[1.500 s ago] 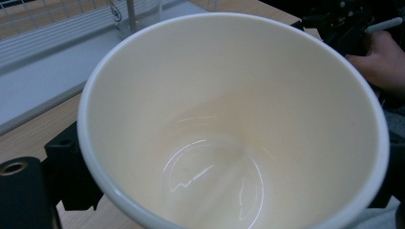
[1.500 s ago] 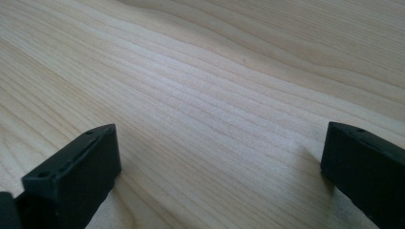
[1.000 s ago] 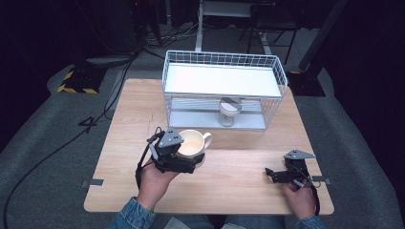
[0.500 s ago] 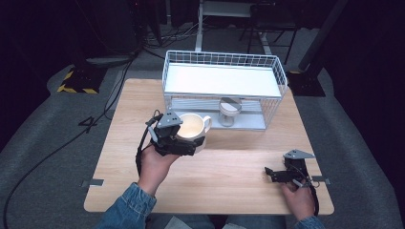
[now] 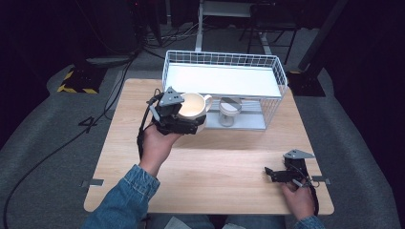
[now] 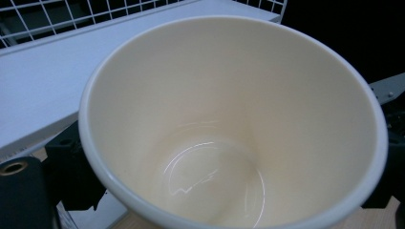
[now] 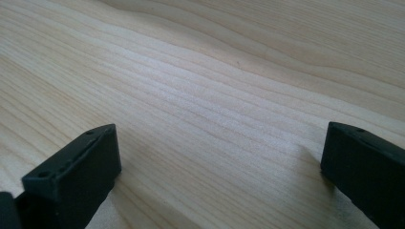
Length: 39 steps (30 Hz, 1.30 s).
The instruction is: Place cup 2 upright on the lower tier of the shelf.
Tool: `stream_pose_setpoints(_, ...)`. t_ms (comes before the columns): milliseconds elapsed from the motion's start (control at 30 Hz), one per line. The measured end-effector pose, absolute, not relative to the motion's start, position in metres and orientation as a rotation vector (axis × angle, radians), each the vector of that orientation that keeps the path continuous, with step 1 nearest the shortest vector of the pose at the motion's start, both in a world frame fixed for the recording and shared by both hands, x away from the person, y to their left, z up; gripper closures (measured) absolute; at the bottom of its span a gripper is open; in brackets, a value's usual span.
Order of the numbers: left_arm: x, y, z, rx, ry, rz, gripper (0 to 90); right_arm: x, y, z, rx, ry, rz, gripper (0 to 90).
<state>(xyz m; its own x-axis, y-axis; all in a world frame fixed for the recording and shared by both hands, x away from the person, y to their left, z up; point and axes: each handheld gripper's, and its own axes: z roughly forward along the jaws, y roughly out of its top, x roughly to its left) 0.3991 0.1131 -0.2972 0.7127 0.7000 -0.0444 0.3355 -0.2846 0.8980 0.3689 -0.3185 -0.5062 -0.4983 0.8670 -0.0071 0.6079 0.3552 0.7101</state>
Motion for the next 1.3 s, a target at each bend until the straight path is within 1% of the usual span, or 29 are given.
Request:
stream_pose_setpoints(400,0.427,0.108,-0.275,1.863,0.796,0.429,9.4,0.369,-0.318,-0.506,1.292,2.241,0.928,0.0)
stream_pose_setpoints(500,0.435,0.105,-0.272,1.860,0.809,0.424,9.4,0.369,-0.318,-0.506,1.292,2.241,0.928,0.0)
stream_pose_setpoints(600,0.445,0.102,-0.271,1.868,0.841,0.452,9.4,0.369,-0.318,-0.506,1.292,2.240,0.928,0.0)
stream_pose_setpoints(933,0.479,0.095,-0.265,1.838,0.833,0.452,9.4,0.369,-0.318,-0.506,1.294,2.236,0.924,0.0)
stream_pose_setpoints(1300,0.512,0.085,-0.264,1.808,0.863,0.442,9.4,0.369,-0.318,-0.506,1.296,2.236,0.927,0.0)
